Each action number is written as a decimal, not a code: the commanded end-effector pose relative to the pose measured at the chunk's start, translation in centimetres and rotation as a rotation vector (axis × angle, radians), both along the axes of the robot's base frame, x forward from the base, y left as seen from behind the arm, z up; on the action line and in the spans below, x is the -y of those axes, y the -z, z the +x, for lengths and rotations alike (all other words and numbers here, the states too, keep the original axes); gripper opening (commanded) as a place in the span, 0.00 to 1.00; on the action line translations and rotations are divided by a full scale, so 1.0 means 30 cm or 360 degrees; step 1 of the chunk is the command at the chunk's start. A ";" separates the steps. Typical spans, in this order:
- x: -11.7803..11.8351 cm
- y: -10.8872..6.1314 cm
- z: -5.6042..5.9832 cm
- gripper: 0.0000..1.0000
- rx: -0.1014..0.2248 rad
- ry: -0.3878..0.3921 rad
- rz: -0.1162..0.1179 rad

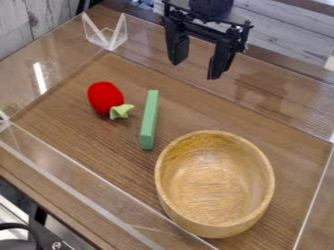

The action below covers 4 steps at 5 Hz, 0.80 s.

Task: Move the red object to the right side of the table

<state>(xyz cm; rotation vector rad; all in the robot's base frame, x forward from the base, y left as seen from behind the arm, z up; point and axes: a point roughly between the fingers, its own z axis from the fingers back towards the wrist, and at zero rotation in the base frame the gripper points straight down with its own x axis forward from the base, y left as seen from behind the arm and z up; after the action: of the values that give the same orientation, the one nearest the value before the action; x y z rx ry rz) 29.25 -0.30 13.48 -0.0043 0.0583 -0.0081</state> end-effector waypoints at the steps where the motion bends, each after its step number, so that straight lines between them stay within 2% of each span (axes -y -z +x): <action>1: -0.013 0.034 -0.016 1.00 -0.0040 0.0149 -0.0008; 2: -0.084 0.061 -0.062 1.00 -0.0042 0.0501 -0.0010; 3: -0.182 0.076 -0.102 1.00 -0.0010 0.0817 0.0014; 4: -0.277 0.089 -0.128 1.00 0.0015 0.1061 0.0051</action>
<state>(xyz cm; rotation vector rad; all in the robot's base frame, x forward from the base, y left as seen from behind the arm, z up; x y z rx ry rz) 25.10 7.75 9.36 0.0106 0.0952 -0.6735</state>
